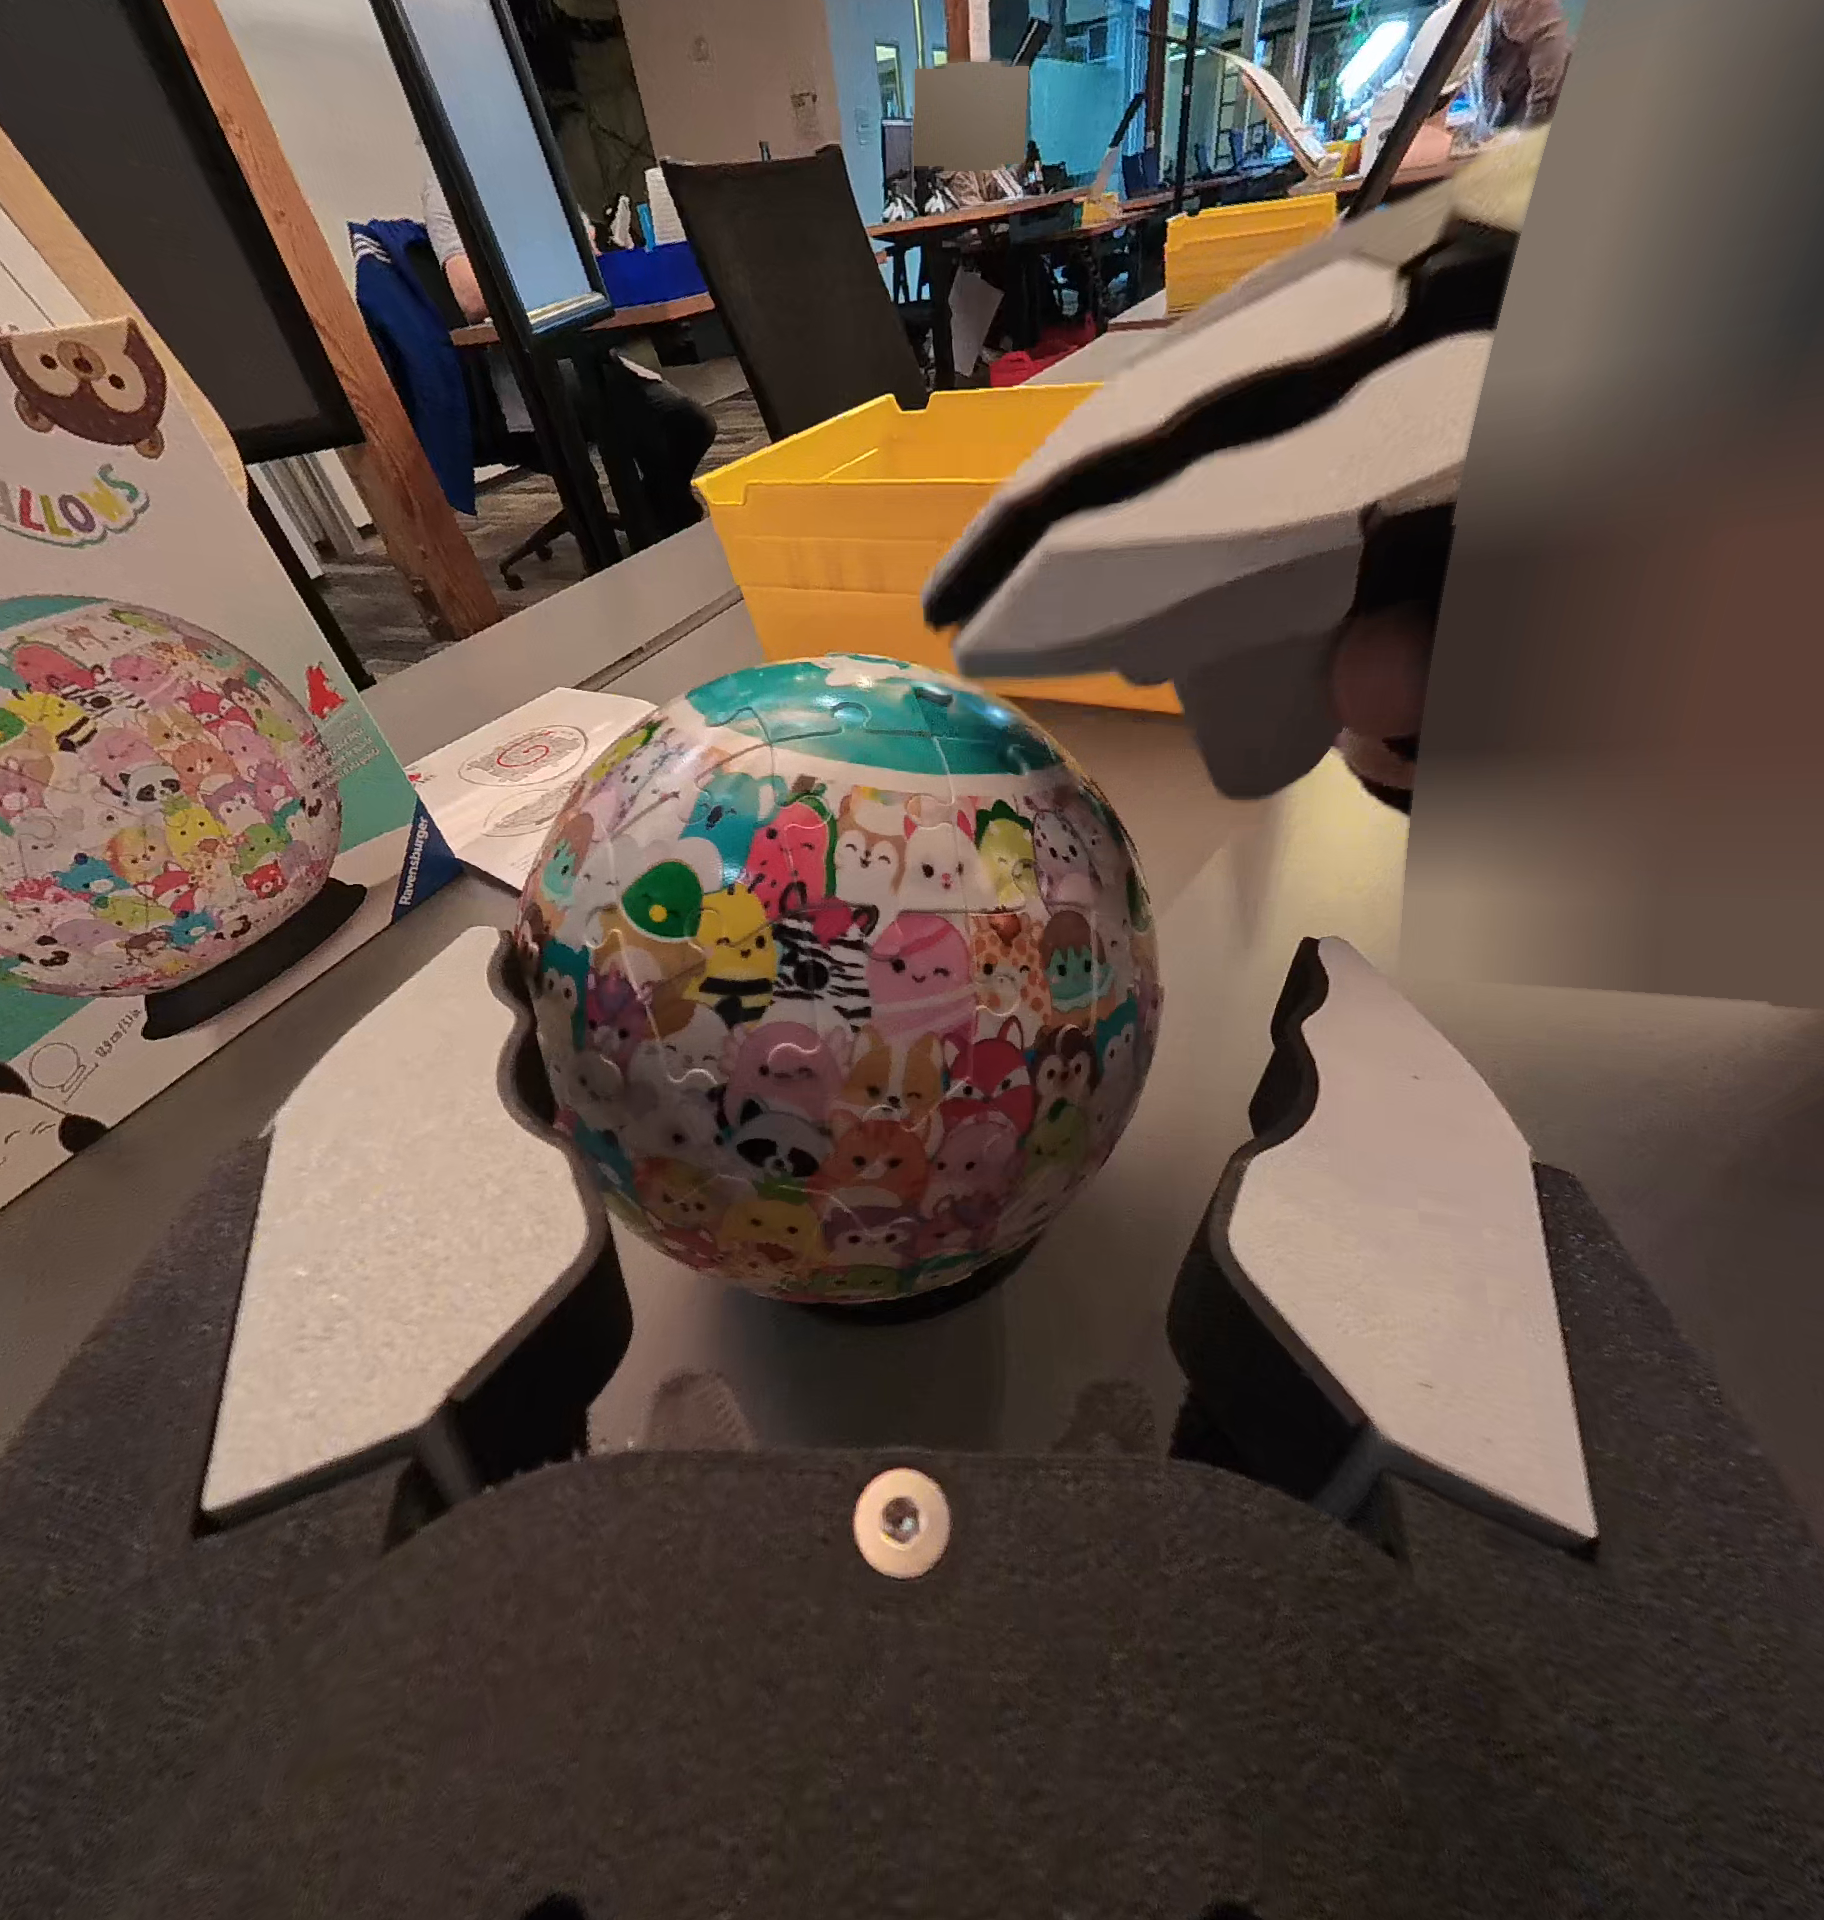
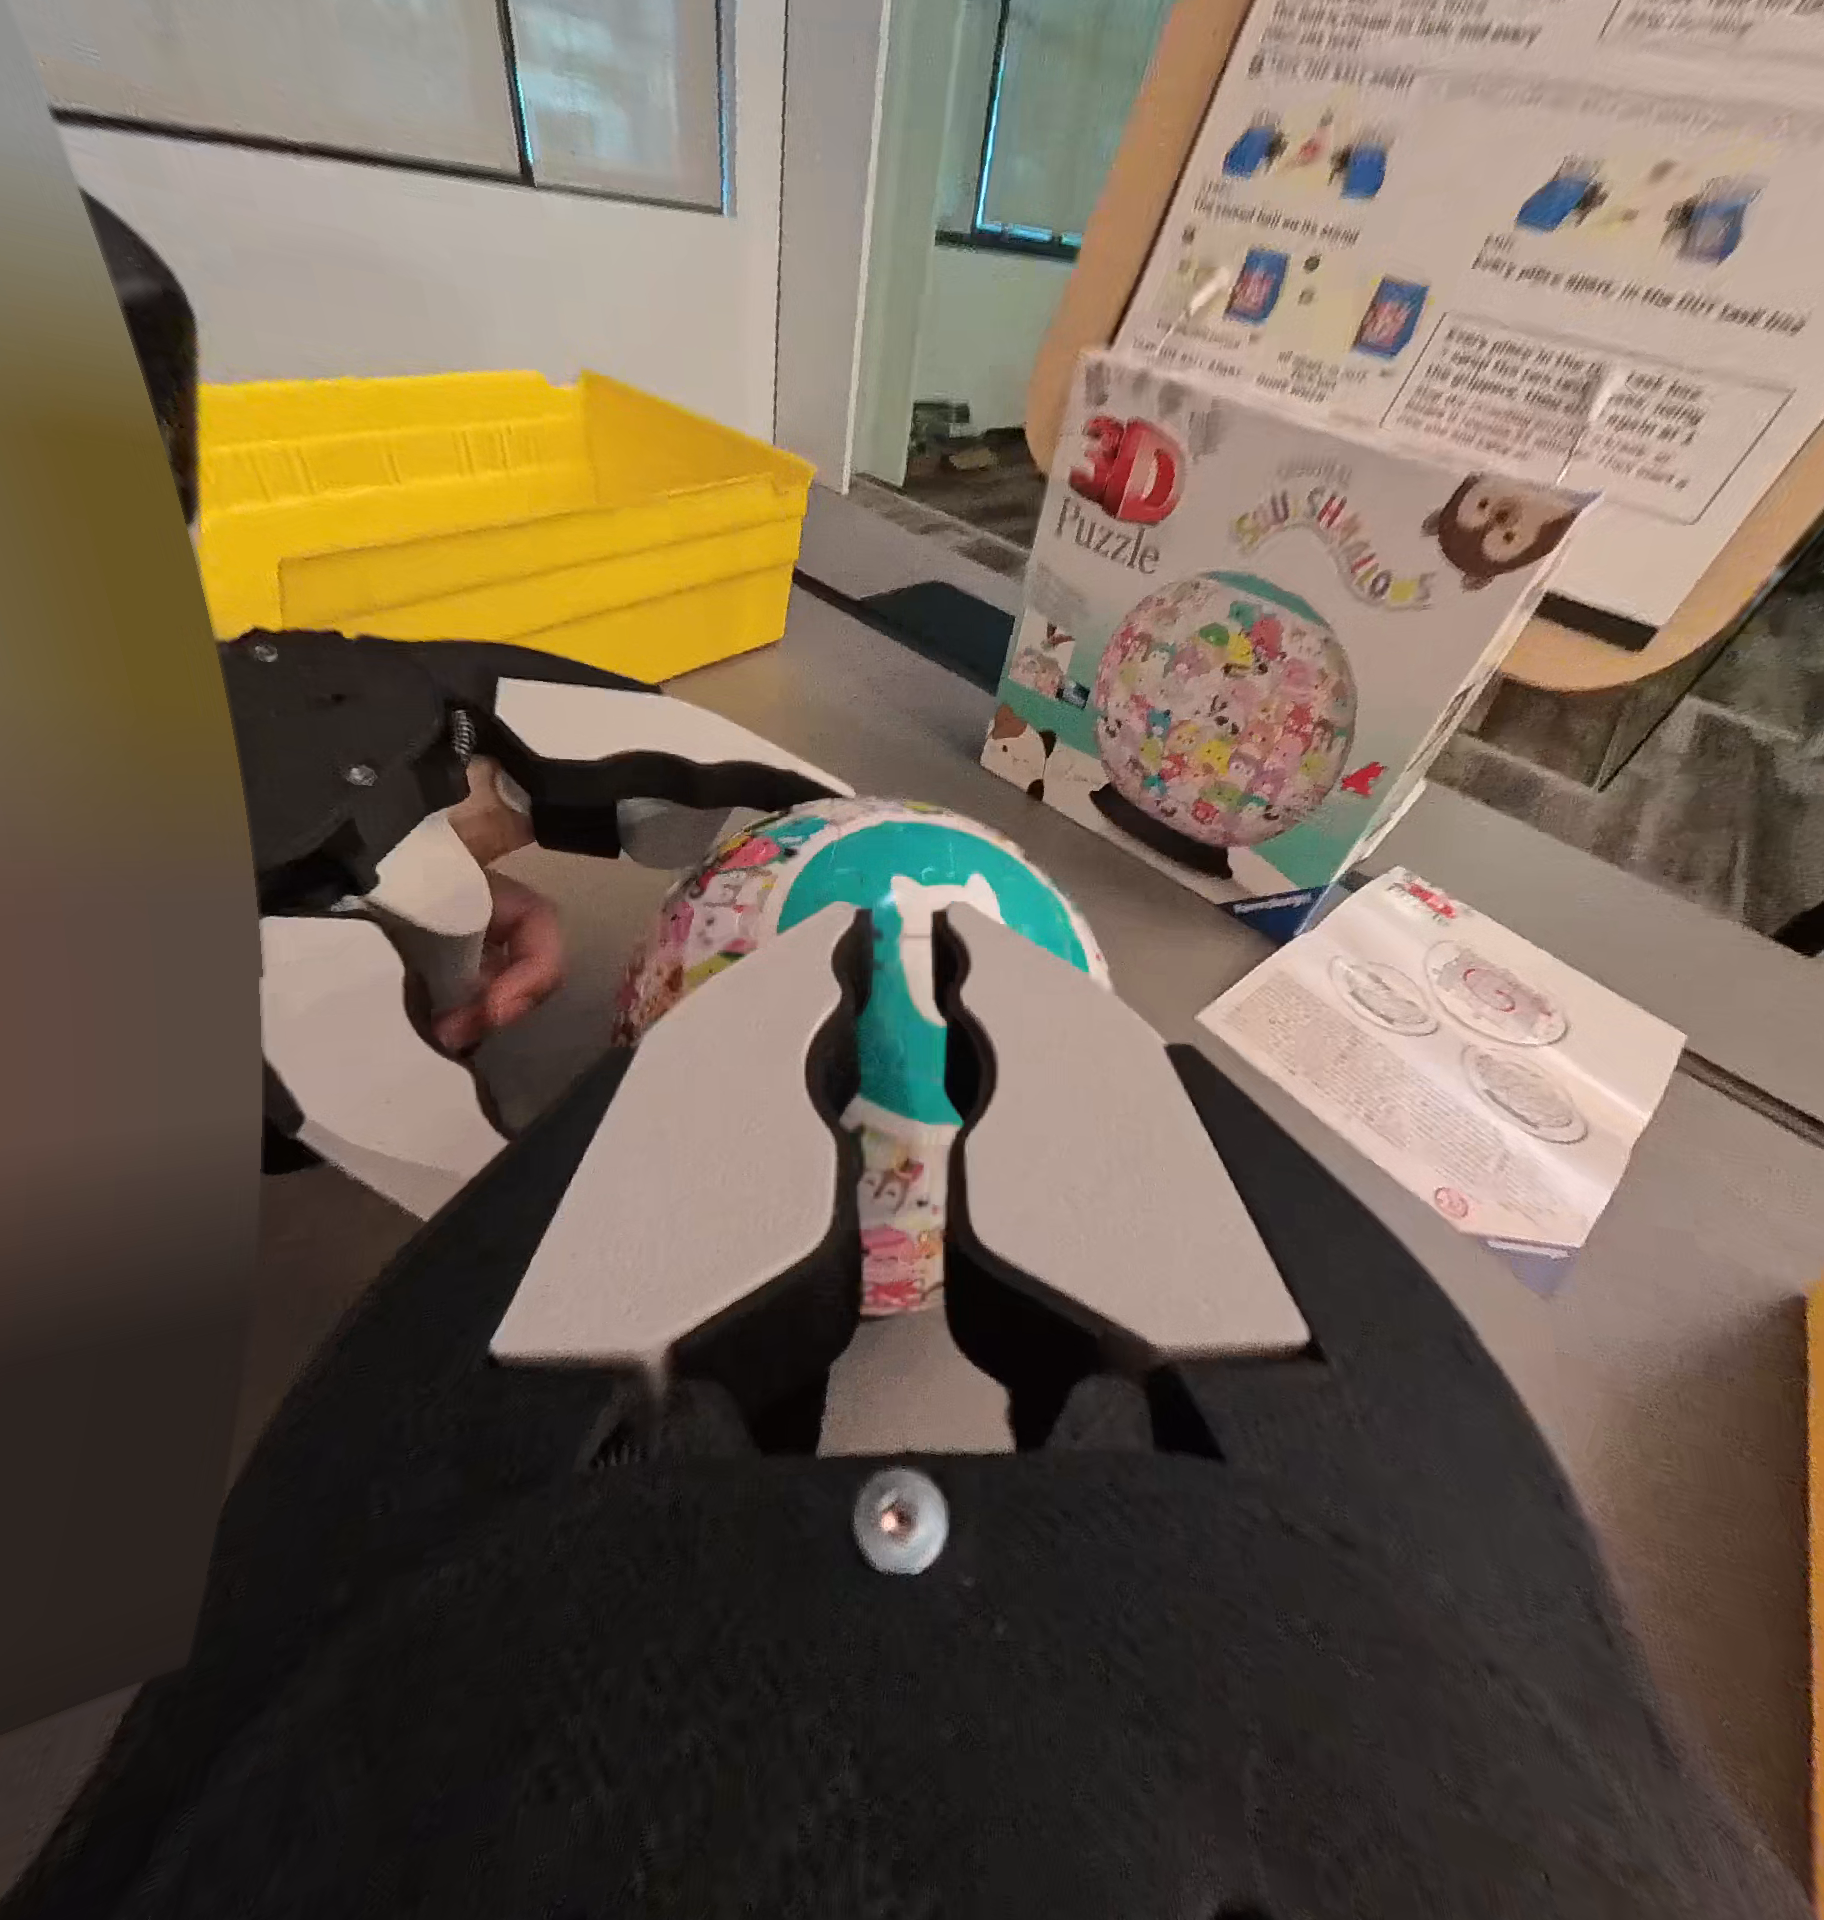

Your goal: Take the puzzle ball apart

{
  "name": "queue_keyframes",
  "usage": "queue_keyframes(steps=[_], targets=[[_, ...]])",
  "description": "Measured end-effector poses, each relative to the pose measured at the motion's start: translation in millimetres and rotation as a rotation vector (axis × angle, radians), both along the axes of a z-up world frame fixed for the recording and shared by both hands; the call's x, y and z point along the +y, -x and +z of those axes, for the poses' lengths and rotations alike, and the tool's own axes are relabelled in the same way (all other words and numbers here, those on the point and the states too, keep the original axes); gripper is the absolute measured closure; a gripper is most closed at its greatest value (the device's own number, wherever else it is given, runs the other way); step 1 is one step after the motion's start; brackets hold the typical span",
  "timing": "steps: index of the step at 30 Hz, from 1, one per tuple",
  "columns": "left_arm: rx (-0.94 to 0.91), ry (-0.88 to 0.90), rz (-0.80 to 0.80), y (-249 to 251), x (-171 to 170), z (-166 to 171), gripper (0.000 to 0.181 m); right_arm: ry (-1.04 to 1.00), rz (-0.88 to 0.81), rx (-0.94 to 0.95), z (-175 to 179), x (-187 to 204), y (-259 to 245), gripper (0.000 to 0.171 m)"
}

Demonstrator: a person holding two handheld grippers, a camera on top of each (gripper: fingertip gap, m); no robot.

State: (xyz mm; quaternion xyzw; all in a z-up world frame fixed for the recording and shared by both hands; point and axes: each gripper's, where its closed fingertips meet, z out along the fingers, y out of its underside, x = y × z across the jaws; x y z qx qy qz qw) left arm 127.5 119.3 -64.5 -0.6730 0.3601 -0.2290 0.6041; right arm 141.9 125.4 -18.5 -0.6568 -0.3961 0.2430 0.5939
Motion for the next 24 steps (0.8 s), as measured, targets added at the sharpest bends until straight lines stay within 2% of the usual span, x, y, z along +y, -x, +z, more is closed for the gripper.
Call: queue_keyframes(steps=[4,6,7,8,10,12,13,14,16,20,24], targets=[[0.002,-0.002,0.01,0.0,0.7,-0.1,0.048,0.025,0.021,-0.014,-11.3,-0.1,6.6,0.16],[0.001,0.002,0.003,-0.6,-0.2,0.3,0.049,0.003,0.01,0.014,0.5,0.1,1.5,0.162],[-0.004,0.004,0.001,-1.0,-0.6,0.7,0.049,-0.009,0.024,0.032,2.7,-1.4,2.2,0.168],[-0.005,0.004,0.001,-1.5,-0.8,0.6,0.049,0.034,0.03,-0.018,-11.6,1.2,4.7,0.163],[0.007,-0.005,0.005,-1.1,-0.5,0.5,0.049,0.057,0.039,-0.002,-10.3,0.9,4.4,0.163],[0.003,0.001,0.002,-1.1,-1.0,0.6,0.05,-0.037,0.007,0.043,9.3,-0.9,-2.7,0.166],[0.0,0.002,0.004,-0.9,-1.0,0.9,0.05,-0.041,0.018,0.035,8.0,-2.9,-1.6,0.167],[0.0,0.001,0.005,-0.9,-0.7,0.7,0.05,0.002,0.012,-0.024,-7.0,1.1,0.9,0.162],[0.005,-0.002,0.011,-0.3,0.1,0.5,0.05,0.051,0.017,-0.019,-12.3,2.5,1.5,0.159],[0.001,0.001,0.01,0.0,0.0,1.1,0.051,-0.042,-0.045,0.046,15.5,6.2,-16.3,0.16],[0.002,-0.001,0.01,0.9,0.2,1.1,0.053,-0.013,-0.074,0.065,16.6,18.5,-39.0,0.153]])
